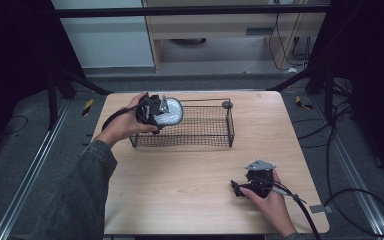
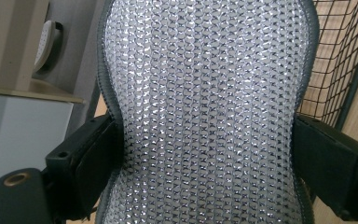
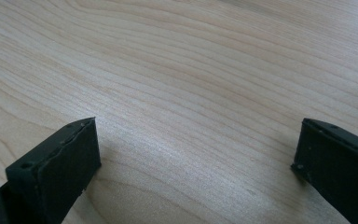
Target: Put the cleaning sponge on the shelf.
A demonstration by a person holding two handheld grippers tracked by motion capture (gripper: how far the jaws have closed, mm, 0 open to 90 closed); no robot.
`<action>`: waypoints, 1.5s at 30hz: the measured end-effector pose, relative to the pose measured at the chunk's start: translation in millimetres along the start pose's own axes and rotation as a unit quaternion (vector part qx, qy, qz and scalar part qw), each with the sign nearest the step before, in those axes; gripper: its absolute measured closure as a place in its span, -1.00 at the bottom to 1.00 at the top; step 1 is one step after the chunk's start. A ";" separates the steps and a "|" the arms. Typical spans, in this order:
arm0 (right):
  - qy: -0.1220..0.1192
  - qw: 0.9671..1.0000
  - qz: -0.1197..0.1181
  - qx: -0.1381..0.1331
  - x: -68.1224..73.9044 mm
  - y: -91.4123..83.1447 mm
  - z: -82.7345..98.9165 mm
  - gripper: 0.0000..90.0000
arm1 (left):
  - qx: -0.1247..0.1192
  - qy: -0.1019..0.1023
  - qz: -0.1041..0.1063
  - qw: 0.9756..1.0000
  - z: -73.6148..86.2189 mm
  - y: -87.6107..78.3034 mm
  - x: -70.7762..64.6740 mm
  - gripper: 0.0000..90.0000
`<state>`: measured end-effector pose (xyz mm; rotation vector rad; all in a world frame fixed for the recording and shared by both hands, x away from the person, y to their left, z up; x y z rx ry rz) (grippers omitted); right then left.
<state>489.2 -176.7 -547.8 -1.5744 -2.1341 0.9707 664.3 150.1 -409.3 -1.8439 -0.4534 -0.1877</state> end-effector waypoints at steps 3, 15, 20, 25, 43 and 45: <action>0.000 1.000 0.000 0.000 -0.1 0.0 0.0 -0.99 | 0.001 -0.002 0.003 1.000 0.1 4.6 1.4 -0.78; 0.000 1.000 0.000 -0.002 -0.1 0.1 0.0 -0.99 | -0.002 -0.008 0.017 1.000 2.9 15.9 5.6 -0.78; 0.000 1.000 0.000 -0.001 0.0 0.0 0.1 -0.99 | -0.001 -0.015 0.018 1.000 5.2 18.1 8.2 -0.79; 0.001 1.000 0.000 0.000 0.1 -0.1 0.1 -0.99 | -0.004 -0.023 0.024 0.999 5.7 19.5 9.0 -0.82; 0.000 1.000 0.001 -0.001 0.0 0.0 0.1 -0.99 | -0.014 -0.040 0.038 0.998 2.5 18.9 7.3 -0.91; 0.000 1.000 0.001 -0.001 0.0 0.0 0.0 -0.99 | -0.018 -0.039 0.038 0.998 1.4 16.6 7.7 -0.91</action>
Point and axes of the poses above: each handheld gripper's, and its own axes: y roughly forward along the jaws, z roughly out of its underside, x roughly to its left, the point moved 5 cm from there along y, roughly forward along the jaws, and after that the axes turned 11 degrees about z, right-handed, at the moved point
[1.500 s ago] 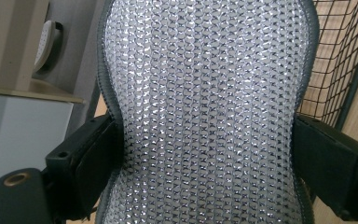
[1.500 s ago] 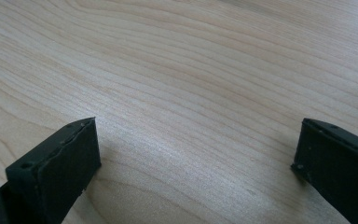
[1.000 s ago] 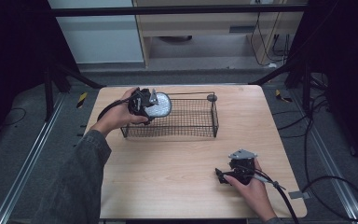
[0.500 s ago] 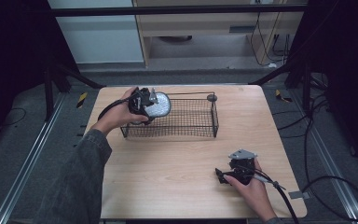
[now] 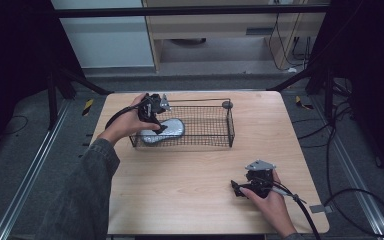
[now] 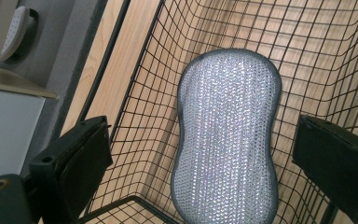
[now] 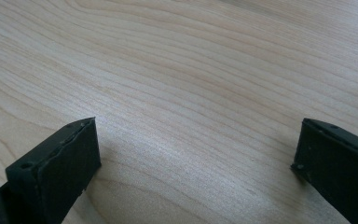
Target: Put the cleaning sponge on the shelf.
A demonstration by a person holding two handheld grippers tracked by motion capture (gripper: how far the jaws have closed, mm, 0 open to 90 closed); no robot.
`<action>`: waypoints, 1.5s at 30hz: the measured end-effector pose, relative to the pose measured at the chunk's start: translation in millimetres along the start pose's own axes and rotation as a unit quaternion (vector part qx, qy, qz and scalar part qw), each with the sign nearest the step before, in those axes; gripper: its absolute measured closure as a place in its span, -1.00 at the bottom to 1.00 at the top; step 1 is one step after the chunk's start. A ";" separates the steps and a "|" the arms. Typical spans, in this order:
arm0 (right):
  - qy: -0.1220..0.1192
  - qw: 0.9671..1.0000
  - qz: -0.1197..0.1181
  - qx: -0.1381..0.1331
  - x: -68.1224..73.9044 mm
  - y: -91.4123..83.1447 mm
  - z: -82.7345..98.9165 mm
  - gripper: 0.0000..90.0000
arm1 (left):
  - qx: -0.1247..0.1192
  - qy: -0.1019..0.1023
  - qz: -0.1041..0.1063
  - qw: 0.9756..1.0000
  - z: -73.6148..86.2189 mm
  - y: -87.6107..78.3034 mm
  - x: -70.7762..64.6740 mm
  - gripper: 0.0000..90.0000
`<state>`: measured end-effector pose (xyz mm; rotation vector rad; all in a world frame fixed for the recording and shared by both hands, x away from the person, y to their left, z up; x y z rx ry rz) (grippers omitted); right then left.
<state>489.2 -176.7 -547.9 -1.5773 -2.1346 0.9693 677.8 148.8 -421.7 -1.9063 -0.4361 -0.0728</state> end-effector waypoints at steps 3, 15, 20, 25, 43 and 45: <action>0.000 1.000 0.000 0.000 0.0 0.0 0.0 -0.99 | -0.014 -0.004 0.001 1.000 -2.6 -4.7 -1.5 -0.90; 0.000 1.000 0.000 0.000 0.0 -0.1 0.0 -0.99 | -0.046 -0.019 0.014 0.999 -9.4 -16.9 -9.6 -0.87; 0.000 1.000 0.000 0.001 0.1 0.0 0.0 -0.99 | -0.050 -0.024 0.009 0.998 -9.9 -19.7 -12.8 -0.86; 0.001 1.000 0.000 0.000 0.2 0.0 0.1 -0.99 | -0.053 -0.032 0.002 0.998 -10.4 -25.0 -18.1 -0.86; 0.001 1.000 0.000 -0.001 0.5 0.1 -0.2 -0.99 | -0.099 -0.128 -0.015 0.987 4.6 -51.3 -54.4 -0.89; 0.001 1.000 0.000 -0.001 0.5 0.1 -0.1 -0.99 | -0.096 -0.132 -0.017 0.986 8.3 -53.3 -60.6 -0.90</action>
Point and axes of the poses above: each handheld gripper's, and its own axes: y roughly forward along the jaws, z roughly out of its underside, x roughly to its left, the point moved 5 cm from there along y, roughly forward along the jaws, and after that the axes turned 11 degrees about z, right-handed, at the moved point
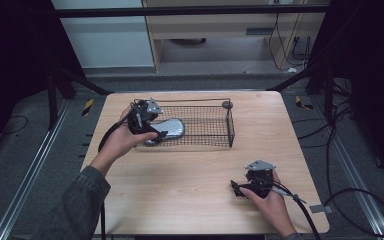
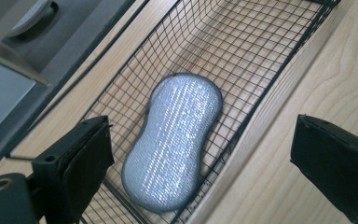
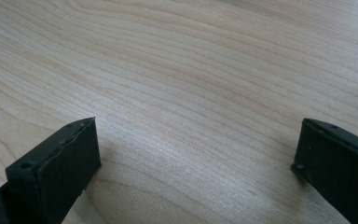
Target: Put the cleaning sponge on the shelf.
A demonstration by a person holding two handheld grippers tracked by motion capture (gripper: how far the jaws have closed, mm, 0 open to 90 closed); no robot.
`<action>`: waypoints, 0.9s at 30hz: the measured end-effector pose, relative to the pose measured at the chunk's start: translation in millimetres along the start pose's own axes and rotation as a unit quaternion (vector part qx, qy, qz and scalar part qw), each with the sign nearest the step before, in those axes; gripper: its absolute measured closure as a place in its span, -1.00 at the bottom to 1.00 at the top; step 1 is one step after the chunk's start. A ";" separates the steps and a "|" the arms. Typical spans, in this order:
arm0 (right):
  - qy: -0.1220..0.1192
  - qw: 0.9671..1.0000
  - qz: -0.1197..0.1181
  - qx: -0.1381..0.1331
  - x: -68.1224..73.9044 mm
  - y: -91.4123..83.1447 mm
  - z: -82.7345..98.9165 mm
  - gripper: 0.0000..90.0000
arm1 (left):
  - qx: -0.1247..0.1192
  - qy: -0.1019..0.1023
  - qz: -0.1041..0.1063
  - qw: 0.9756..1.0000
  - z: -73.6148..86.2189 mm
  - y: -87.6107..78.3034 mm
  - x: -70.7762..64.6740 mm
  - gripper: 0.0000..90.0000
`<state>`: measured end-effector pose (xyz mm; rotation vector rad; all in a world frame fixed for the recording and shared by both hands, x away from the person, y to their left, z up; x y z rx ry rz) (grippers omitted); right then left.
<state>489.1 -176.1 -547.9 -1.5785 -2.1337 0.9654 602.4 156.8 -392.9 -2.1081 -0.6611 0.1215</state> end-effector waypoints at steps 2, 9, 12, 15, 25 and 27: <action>0.000 1.000 0.000 0.000 0.0 0.0 0.0 -0.99 | -0.003 -0.004 -0.002 1.000 5.8 -4.1 -6.3 -0.90; 0.001 1.000 0.000 0.000 0.2 -0.1 0.1 -0.99 | -0.018 -0.018 -0.011 1.000 23.4 -16.5 -23.4 -0.90; 0.001 1.000 0.000 0.000 0.2 -0.1 0.2 -0.99 | -0.024 -0.030 -0.018 0.999 32.8 -19.3 -29.3 -0.89; 0.002 1.000 0.000 0.001 0.4 -0.2 0.2 -0.99 | -0.027 -0.038 -0.014 0.999 43.6 -20.9 -36.1 -0.90; 0.002 1.000 0.000 0.000 0.5 -0.3 0.3 -0.99 | -0.022 -0.056 -0.021 0.998 70.4 -23.2 -47.3 -0.90; 0.001 1.000 0.000 0.000 0.4 -0.3 0.3 -0.99 | -0.024 -0.056 -0.031 0.998 75.6 -22.3 -47.1 -0.90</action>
Point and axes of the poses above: each handheld gripper's, and its own axes: y roughly forward along the jaws, z roughly out of its underside, x roughly to its left, the point moved 5 cm from there along y, roughly forward along the jaws, and after that the axes turned 11 degrees about z, right-handed, at the moved point
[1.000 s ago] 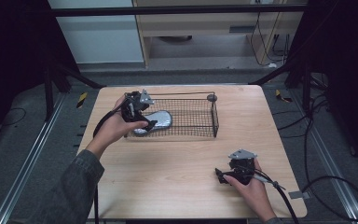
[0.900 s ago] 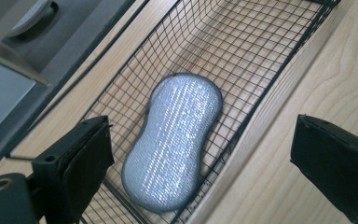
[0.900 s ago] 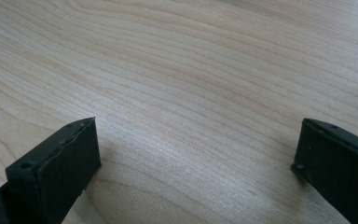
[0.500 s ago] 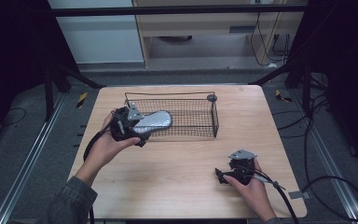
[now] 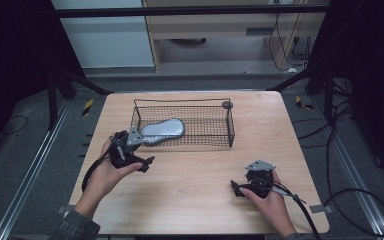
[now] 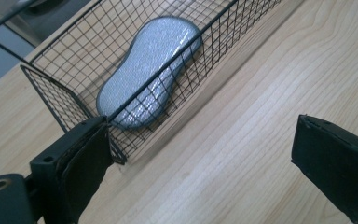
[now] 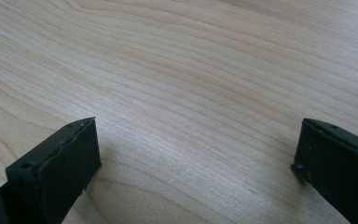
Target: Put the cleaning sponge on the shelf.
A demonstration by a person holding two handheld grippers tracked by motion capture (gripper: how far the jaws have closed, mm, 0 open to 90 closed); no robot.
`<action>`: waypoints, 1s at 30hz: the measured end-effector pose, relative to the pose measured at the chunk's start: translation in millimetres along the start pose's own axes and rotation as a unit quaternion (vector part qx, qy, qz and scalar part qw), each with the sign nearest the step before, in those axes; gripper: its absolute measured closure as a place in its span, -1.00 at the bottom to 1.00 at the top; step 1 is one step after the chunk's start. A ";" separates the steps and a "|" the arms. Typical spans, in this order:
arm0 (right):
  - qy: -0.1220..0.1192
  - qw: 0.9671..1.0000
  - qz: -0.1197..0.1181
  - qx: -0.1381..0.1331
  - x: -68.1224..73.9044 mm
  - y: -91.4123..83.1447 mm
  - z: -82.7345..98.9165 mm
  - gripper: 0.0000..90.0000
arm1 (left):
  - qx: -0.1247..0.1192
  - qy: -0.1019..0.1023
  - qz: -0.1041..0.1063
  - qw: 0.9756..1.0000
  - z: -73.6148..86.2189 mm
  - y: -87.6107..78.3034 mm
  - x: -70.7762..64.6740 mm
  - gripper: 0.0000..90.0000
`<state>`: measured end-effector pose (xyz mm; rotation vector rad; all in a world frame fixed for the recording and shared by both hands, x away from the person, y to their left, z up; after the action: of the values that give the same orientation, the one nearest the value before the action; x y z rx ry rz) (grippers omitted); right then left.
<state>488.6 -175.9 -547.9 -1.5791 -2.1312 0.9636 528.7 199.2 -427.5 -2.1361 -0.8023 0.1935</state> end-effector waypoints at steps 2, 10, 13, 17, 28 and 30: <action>0.000 1.000 0.000 0.000 0.1 0.0 0.0 -0.99 | 0.003 -0.004 -0.004 1.000 6.3 0.5 0.0 -0.90; -0.001 1.000 -0.001 -0.001 0.2 -0.2 0.2 -0.99 | 0.002 -0.043 0.001 0.999 38.4 12.9 3.8 -0.88; -0.001 1.000 -0.001 0.000 0.3 -0.3 0.2 -0.99 | 0.009 -0.055 -0.004 0.998 53.5 16.8 6.4 -0.88; -0.001 1.000 -0.002 0.000 0.4 -0.3 0.1 -0.99 | 0.021 -0.077 -0.002 0.997 75.0 21.9 11.1 -0.88; -0.004 1.000 -0.004 0.001 1.0 -0.5 0.1 -0.99 | 0.040 -0.124 -0.022 0.991 111.6 34.8 36.7 -0.89; -0.004 1.000 -0.004 0.001 1.1 -0.5 0.1 -0.99 | 0.042 -0.135 -0.024 0.990 117.3 37.4 41.3 -0.90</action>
<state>487.8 -175.0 -547.8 -1.5681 -2.1399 0.9709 532.8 283.7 -526.0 -2.0338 -0.9824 0.4902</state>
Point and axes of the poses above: each handheld gripper's, and its own axes: y roughly forward along the jaws, z roughly out of its underside, x roughly to its left, the point moved 5 cm from there along y, roughly forward along the jaws, and after that the axes turned 11 degrees about z, right-handed, at the moved point
